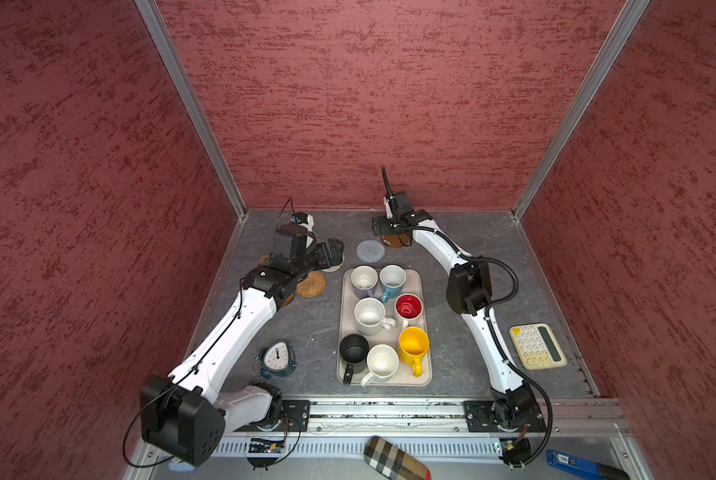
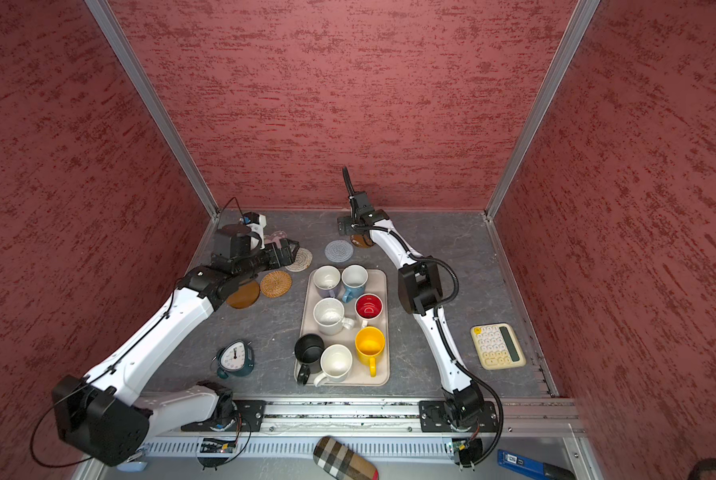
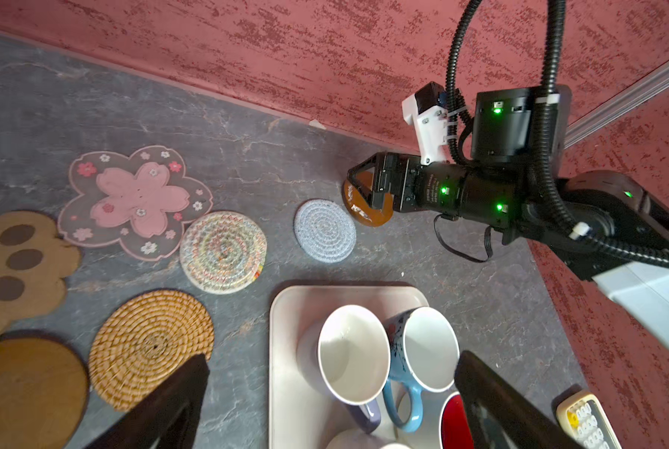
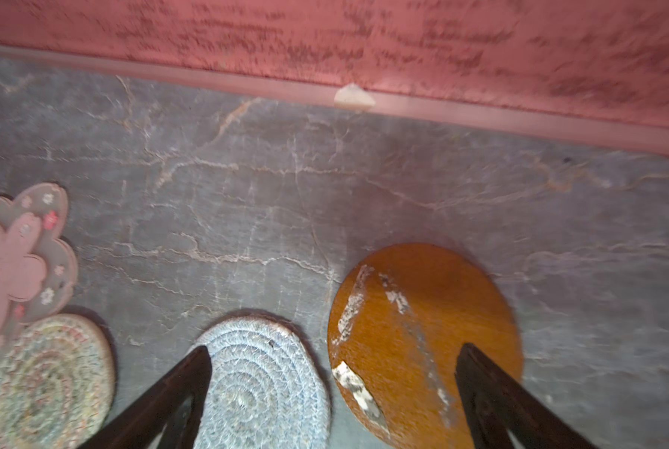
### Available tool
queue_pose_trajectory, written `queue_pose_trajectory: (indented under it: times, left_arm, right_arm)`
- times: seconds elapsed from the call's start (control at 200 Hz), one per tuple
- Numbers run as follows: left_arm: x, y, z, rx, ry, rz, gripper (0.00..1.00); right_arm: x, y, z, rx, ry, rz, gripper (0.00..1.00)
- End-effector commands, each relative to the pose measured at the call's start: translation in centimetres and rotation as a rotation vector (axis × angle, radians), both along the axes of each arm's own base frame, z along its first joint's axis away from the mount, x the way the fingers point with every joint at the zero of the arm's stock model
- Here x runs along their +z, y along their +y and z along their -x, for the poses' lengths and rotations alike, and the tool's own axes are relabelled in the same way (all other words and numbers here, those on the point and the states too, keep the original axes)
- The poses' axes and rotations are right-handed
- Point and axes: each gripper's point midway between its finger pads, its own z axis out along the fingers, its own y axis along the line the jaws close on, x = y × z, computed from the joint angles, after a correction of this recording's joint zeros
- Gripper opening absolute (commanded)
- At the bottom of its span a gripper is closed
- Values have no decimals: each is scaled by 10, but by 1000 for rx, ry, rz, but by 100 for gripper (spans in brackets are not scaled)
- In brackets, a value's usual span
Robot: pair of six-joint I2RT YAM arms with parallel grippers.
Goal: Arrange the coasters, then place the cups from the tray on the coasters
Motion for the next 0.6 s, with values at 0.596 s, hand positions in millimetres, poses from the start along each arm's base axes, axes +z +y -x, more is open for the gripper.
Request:
queue_pose_trajectory:
  times: [0.596]
  left_arm:
    - [-35,17,29,20,90,-62,100]
  right_arm:
    - [-28,1,-27,-49,-99,92,99]
